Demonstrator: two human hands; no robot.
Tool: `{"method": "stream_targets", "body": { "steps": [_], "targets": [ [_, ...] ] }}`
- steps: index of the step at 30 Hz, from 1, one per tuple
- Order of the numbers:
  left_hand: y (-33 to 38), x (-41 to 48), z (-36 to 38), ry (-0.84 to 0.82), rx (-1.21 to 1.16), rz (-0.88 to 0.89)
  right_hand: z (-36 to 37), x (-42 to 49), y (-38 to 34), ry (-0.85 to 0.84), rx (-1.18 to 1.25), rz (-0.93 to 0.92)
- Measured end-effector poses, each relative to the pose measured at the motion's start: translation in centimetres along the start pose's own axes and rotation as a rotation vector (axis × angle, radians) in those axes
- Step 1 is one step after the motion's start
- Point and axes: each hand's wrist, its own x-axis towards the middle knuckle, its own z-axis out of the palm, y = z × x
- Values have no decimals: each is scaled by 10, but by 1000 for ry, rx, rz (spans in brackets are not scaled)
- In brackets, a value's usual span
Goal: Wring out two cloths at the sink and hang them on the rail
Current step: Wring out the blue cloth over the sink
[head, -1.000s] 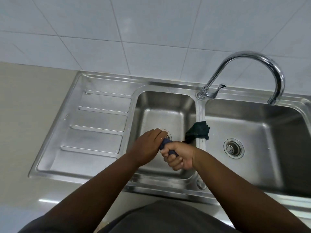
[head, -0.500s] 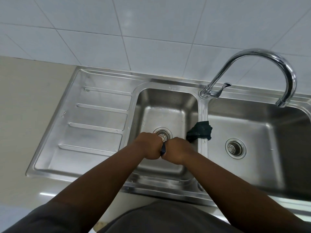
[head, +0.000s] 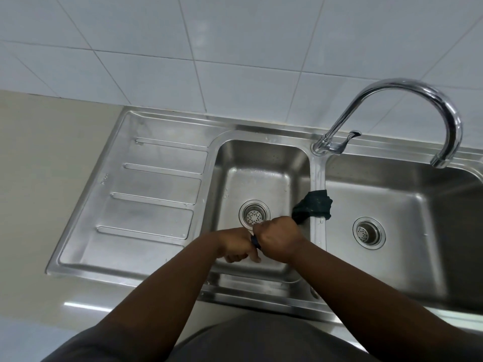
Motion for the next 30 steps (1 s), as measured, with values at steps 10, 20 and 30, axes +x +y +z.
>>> {"method": "stream_targets", "body": {
  "steps": [10,20,30],
  "targets": [
    [-5,-10,10,254,186,201,-3,-10,-5,-40,228,183],
    [-10,-46,8,622,-238,508,-60,-25,18,46,1408,578],
    [-13,-58,20,937,-38,768,-81,-31,10,171,1503,742]
  ]
}}
